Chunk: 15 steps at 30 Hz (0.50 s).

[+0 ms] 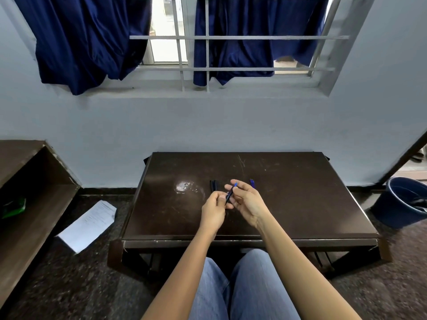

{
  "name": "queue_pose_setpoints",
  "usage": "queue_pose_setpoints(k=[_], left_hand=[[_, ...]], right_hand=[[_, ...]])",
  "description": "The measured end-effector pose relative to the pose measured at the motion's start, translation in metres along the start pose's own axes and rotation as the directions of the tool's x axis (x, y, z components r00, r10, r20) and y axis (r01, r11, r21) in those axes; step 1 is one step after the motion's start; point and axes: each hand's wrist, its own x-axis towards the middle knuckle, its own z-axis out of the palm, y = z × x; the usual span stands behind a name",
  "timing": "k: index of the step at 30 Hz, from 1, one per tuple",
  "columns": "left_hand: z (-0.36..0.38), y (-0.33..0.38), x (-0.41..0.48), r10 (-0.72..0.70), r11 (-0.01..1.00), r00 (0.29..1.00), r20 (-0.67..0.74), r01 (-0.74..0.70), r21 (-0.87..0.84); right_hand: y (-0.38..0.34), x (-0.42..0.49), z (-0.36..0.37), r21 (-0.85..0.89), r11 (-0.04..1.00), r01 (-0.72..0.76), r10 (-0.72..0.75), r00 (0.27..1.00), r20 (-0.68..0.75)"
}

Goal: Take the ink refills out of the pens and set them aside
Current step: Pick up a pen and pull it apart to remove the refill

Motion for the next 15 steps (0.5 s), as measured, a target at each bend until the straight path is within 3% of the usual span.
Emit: queue_pose_setpoints(k=[5,15], left_hand=[[0.004,0.0,0.001,-0.033,0.999,0.999,0.019,0.033,-0.012],[-0.003,-0.015,0.013,-0.078,0.994,0.996,0.053,0.082,-0.074]], right_hand=[[0.007,0.005,0.001,-0.122,0.992,-0.028,0.023,0.999,-0.038],[-0.008,0.039,-0.003,0.074,0.987,-0.143,0.152,0.978,-0.142]])
